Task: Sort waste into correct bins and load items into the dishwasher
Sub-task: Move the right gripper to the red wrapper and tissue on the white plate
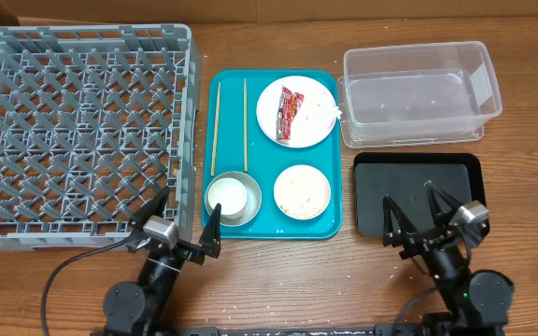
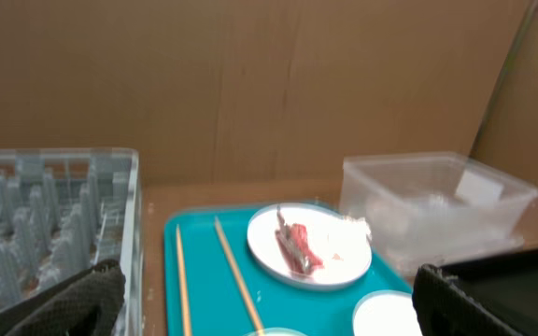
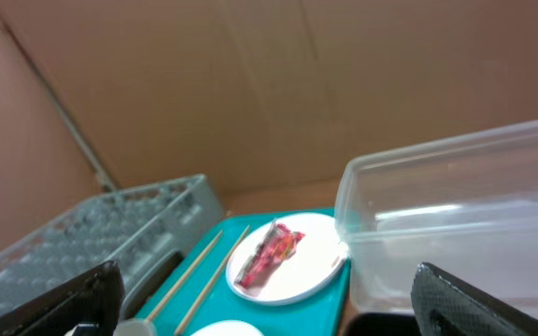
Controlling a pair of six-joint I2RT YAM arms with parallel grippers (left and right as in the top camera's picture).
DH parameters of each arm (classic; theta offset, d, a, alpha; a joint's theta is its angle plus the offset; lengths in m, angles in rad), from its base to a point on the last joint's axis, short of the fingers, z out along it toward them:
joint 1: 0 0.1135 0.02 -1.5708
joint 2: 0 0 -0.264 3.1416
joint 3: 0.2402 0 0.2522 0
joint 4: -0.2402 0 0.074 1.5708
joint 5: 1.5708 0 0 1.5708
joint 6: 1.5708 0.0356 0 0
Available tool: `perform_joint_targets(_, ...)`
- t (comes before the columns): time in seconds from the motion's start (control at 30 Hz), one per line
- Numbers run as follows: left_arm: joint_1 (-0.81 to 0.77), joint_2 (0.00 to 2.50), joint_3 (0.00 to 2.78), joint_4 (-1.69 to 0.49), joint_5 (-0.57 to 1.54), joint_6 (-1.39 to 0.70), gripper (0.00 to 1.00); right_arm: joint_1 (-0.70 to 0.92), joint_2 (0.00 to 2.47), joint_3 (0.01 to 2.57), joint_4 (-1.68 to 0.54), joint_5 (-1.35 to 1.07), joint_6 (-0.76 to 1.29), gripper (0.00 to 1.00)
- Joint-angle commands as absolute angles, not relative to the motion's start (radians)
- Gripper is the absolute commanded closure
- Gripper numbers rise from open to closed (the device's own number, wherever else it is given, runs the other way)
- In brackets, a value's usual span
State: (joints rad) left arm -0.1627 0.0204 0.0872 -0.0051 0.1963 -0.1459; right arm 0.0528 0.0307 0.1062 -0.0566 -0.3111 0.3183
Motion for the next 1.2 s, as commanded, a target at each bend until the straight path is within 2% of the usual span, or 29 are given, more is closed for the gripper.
perform_joint_targets(0.0, -0.157, 0.123, 0.388, -0.199, 0.176, -0.157, 0.00, 0.049, 0.173, 0.425, -0.208, -0.361, 0.345, 0.00)
perform_joint_targets(0.13, -0.157, 0.442, 0.799, -0.540, 0.204, -0.158, 0.00, 0.051, 0.546, 0.867, -0.583, -0.387, 0.329, 0.00)
perform_joint_targets(0.23, -0.157, 0.662, 1.052, -0.773, 0.206, -0.158, 0.00, 0.052, 0.816, 1.168, -0.846, -0.449, 0.232, 0.01)
perform_joint_targets(0.37, -0.157, 0.875, 1.267, -0.952, 0.269, -0.158, 0.00, 0.073, 1.134, 1.510, -1.143, -0.450, 0.143, 0.00)
perform_joint_targets(0.47, -0.157, 0.966, 1.322, -0.994, 0.316, -0.158, 0.00, 0.074, 1.275, 1.617, -1.169, -0.499, 0.207, 0.00)
perform_joint_targets(0.6, -0.157, 1.053, 1.323, -1.040, 0.425, -0.162, 0.00, 0.090, 1.422, 1.636, -1.151, -0.631, 0.206, 0.01)
perform_joint_targets(0.73, -0.157, 1.140, 1.323, -1.136, 0.462, -0.154, 0.00, 0.253, 1.562, 1.636, -1.242, -0.477, 0.156, 0.14)
perform_joint_targets(0.83, -0.157, 1.135, 1.329, -1.135, 0.460, -0.154, 0.00, 0.360, 1.612, 1.625, -1.263, -0.354, 0.188, 0.16)
perform_joint_targets(1.0, -0.157, 1.066, 1.366, -1.127, 0.311, -0.159, 0.00, 0.514, 1.670, 1.586, -1.225, -0.280, 0.271, 0.16)
perform_joint_targets(1.17, -0.157, 0.956, 1.387, -1.125, 0.186, -0.163, 0.00, 0.589, 1.718, 1.558, -1.131, -0.168, 0.405, 0.17)
